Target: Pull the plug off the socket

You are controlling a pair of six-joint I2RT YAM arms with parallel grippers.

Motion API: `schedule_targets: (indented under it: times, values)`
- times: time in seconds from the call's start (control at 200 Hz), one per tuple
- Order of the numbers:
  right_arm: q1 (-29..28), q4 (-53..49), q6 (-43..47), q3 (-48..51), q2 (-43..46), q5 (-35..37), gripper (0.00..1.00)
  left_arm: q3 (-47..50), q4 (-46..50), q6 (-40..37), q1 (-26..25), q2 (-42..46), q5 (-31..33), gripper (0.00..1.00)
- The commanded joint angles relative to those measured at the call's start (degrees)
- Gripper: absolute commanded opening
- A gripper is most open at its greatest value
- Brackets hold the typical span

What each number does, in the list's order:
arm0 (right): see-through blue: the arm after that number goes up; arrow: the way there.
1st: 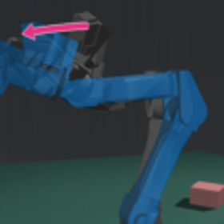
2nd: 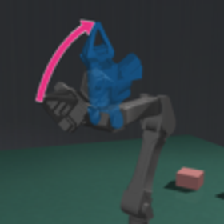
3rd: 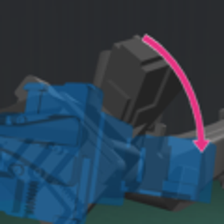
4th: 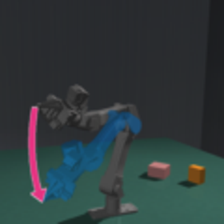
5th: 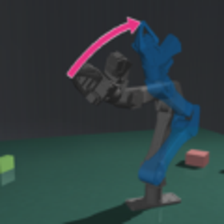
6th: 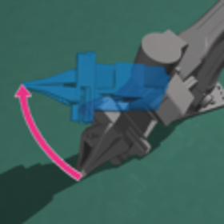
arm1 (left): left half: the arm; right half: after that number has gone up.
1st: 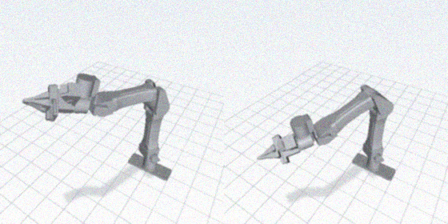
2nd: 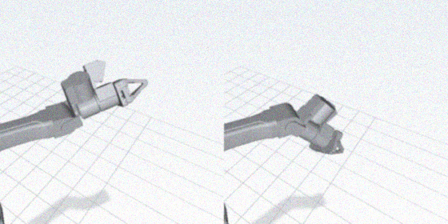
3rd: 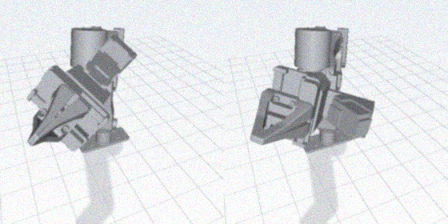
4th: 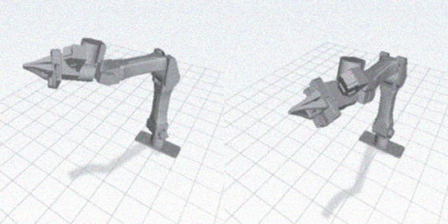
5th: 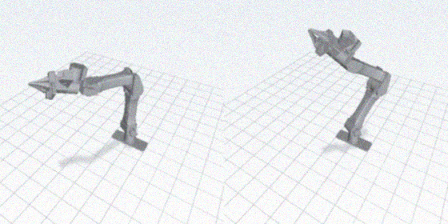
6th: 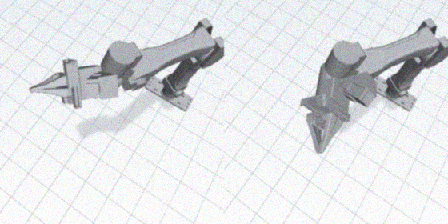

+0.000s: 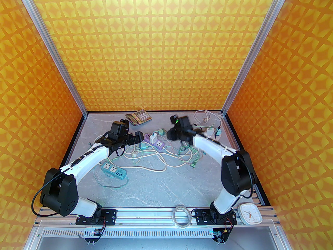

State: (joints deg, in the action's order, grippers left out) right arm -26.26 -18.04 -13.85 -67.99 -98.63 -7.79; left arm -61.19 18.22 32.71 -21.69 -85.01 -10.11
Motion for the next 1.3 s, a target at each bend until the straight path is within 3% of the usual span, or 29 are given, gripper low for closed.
schedule_targets:
  times: [0.0,0.1,0.18,0.47,0.87,1.115,1.295]
  values:
    - [-1.6,6.8,-4.2,3.1,-0.7,0.1,0.11,1.4,-2.8,-0.8,-0.1,1.5,1.1,0.99]
    - [-1.9,10.3,-7.6,3.5,-3.5,-2.9,0.00,2.4,-5.0,-1.6,-0.1,1.6,1.1,0.99]
    - [-1.9,12.0,-9.2,2.8,-5.6,-3.1,0.00,3.0,-6.8,-2.6,-0.2,1.3,1.1,1.00]
    - [-1.5,13.9,-13.6,-1.6,-11.6,-2.6,0.00,2.4,-12.9,-10.5,-3.6,-3.6,1.3,0.86]
    - [1.4,20.6,-26.8,-1.9,-16.8,-12.0,0.00,-5.1,-17.9,-23.1,-9.0,-16.9,4.6,0.67]
    - [1.5,18.2,-30.4,-3.4,-19.5,-14.4,0.00,-7.7,-19.7,-27.7,-9.2,-22.8,6.6,0.67]
    - [1.5,14.5,-29.8,-3.9,-18.7,-12.3,0.00,-10.5,-19.7,-29.8,-9.3,-26.7,6.9,0.65]
